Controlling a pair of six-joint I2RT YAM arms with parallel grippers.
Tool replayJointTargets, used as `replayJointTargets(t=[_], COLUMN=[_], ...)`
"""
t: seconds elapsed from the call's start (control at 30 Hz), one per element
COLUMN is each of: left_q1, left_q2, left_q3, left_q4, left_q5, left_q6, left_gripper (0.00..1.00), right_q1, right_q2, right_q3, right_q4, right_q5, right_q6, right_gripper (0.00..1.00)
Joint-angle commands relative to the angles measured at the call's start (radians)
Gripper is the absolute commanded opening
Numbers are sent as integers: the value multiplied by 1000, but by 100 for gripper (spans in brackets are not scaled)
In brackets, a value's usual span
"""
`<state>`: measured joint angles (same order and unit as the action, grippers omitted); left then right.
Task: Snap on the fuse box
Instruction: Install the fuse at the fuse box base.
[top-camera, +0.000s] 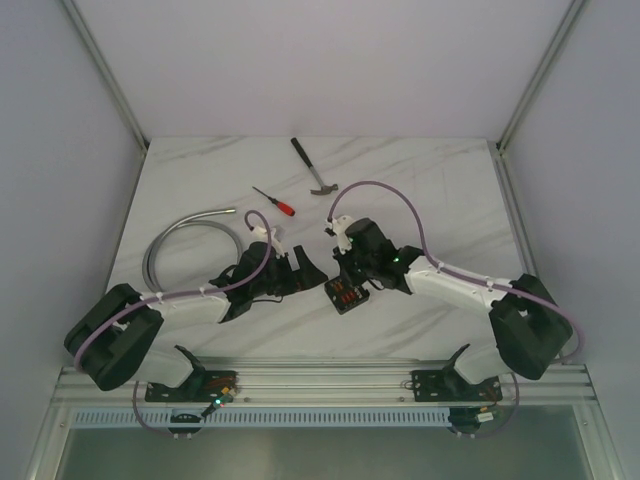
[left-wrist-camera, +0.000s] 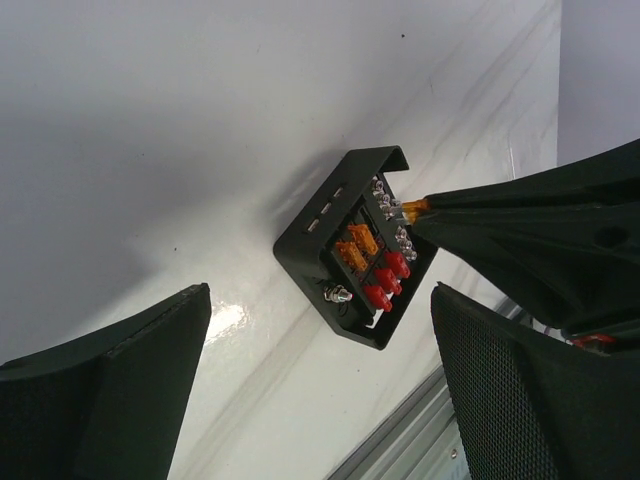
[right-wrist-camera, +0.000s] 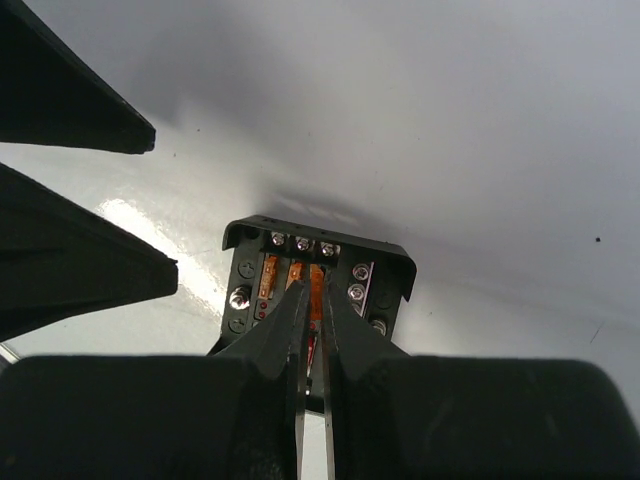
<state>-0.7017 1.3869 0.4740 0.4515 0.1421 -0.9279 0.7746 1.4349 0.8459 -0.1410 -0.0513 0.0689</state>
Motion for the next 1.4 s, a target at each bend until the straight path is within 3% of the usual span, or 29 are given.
replayJointTargets(t=[0.0, 1.2, 1.37], left_q1=[-2, -2, -2], left_q2=[5, 17, 17], left_q3=[15, 15, 14], left_q4=[6, 1, 3], left_q5=[-12, -13, -10], left_q6=[-28, -39, -39], left_gripper=[100, 100, 100], right_q1=[17, 38, 43], right_q2=[29, 85, 87], right_q3=[-10, -43, -39], right_q4=[6, 9, 8], right_q5=[51, 86, 87], right_q6=[24, 45, 46], right_gripper=[0, 0, 6])
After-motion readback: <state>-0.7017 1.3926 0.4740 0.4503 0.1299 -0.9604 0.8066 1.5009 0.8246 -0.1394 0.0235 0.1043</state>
